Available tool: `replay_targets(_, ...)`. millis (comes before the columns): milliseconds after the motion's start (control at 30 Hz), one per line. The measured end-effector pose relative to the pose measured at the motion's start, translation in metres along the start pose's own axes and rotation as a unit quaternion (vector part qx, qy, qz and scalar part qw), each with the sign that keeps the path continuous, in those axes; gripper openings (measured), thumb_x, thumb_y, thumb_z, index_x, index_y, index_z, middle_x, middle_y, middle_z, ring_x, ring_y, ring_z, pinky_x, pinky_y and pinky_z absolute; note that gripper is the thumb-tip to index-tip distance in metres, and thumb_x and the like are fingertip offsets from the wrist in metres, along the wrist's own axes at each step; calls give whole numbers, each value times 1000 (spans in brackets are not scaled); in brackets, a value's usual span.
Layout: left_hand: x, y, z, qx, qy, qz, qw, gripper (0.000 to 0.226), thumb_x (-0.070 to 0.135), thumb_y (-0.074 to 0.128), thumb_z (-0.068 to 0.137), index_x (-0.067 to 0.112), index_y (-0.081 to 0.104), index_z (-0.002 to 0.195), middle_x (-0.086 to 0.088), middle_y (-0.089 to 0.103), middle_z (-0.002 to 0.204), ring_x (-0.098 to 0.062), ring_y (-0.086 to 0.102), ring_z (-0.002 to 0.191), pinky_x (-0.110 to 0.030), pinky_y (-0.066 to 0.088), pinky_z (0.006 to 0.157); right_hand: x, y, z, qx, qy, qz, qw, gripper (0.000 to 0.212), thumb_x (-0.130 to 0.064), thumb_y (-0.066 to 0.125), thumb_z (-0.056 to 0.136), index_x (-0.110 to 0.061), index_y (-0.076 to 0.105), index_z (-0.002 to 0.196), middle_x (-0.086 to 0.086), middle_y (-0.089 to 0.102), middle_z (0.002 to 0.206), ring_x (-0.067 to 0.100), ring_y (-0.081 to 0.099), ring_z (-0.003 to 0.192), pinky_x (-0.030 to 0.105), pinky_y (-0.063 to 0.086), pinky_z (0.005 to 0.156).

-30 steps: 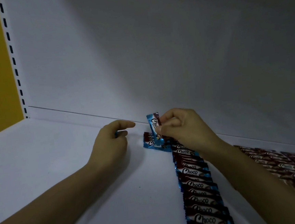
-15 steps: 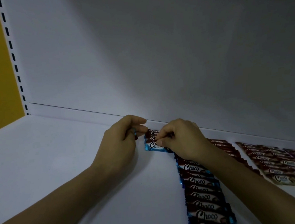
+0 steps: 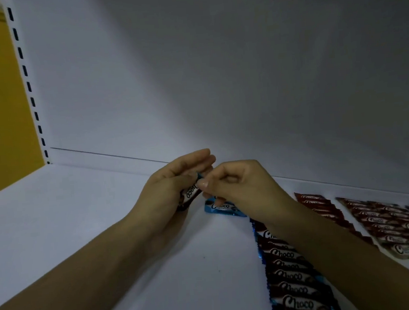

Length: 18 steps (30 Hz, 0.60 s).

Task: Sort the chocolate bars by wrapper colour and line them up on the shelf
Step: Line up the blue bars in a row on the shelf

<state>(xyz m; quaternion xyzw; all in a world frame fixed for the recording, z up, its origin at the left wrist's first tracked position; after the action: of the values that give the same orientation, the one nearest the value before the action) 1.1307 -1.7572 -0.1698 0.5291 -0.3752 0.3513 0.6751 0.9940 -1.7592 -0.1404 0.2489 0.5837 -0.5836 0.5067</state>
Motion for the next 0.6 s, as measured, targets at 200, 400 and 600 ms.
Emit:
replay_targets(200, -5, 1, -5, 41, 24, 174, 984, 12, 22, 58, 91, 18, 68, 95, 4, 74, 78, -1, 68, 71, -16, 55, 64, -1, -18, 3, 107, 57, 81, 989, 12, -19, 62, 89, -15, 70, 81, -8, 69, 66, -1, 58, 54, 9, 41, 46)
replay_targets(400, 3, 0, -4, 123, 121, 208, 963, 18, 21, 56, 93, 17, 68, 81, 6, 70, 64, 1, 52, 46, -13, 49, 50, -6, -24, 6, 105, 69, 58, 990, 10, -21, 61, 90, -17, 67, 84, -10, 68, 66, -1, 59, 58, 16, 43, 59)
replay_targets(600, 4, -4, -3, 115, 129, 248, 953, 19, 18, 53, 95, 21, 68, 84, 8, 66, 60, 0, 46, 45, -13, 43, 46, -12, -30, 3, 40, 23, -4, 999, 11, -17, 69, 84, -22, 67, 92, -4, 73, 83, 4, 68, 72, 13, 52, 63)
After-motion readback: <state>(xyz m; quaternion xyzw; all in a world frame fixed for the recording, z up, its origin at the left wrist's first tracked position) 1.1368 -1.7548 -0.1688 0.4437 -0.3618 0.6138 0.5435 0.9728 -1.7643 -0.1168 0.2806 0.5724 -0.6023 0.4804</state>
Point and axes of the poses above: each hand's wrist, its own z-axis towards the middle knuckle, its own y-axis out of the palm, x = y × z, the point moved 2 cm from there along z, towards the middle knuckle
